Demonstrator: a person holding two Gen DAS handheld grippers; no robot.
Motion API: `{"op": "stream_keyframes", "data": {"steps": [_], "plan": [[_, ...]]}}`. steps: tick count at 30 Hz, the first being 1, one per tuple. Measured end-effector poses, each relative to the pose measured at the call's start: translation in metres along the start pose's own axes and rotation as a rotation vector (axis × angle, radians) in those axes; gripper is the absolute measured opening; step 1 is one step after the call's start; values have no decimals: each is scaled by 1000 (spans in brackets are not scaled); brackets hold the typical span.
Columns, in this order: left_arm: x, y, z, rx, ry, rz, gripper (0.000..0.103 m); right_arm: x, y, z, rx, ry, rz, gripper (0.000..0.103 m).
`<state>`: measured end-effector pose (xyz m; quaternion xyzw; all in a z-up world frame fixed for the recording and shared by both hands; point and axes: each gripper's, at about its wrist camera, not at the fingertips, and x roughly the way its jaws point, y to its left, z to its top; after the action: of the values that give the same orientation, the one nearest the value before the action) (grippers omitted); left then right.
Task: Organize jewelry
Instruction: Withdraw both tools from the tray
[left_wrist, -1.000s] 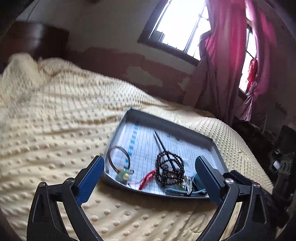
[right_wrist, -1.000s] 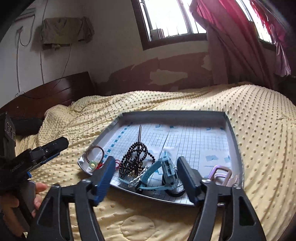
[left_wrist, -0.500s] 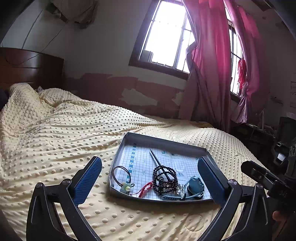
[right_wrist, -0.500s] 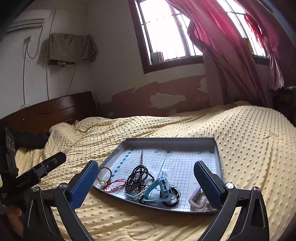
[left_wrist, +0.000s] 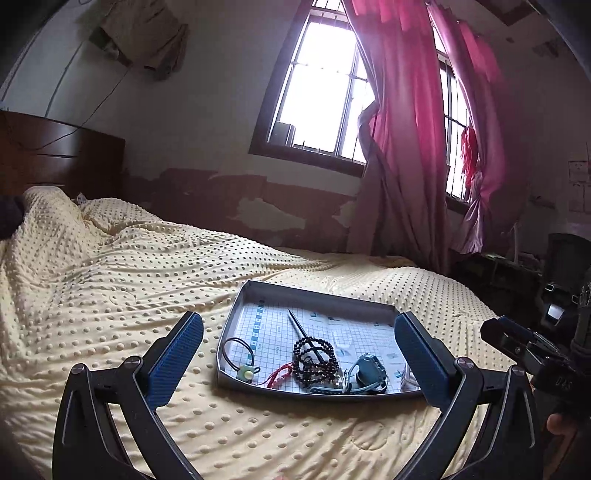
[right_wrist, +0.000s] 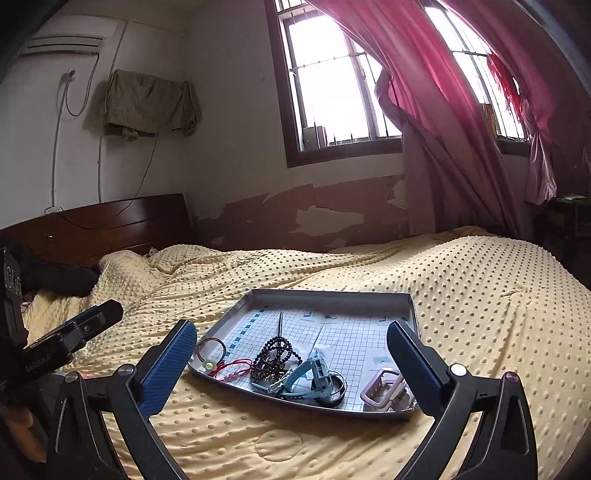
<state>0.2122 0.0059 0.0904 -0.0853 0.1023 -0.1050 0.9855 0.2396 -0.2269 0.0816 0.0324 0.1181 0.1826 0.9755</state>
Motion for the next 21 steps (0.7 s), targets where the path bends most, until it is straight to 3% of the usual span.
{"op": "stream_keyframes", "data": {"steps": [14, 21], "plan": [[-31, -17, -9, 61, -62, 34, 102, -35, 0, -13, 7, -19, -44, 103], [-38, -14, -18, 35, -7, 0, 102, -49, 0, -22, 11, -8, -65, 103]]}}
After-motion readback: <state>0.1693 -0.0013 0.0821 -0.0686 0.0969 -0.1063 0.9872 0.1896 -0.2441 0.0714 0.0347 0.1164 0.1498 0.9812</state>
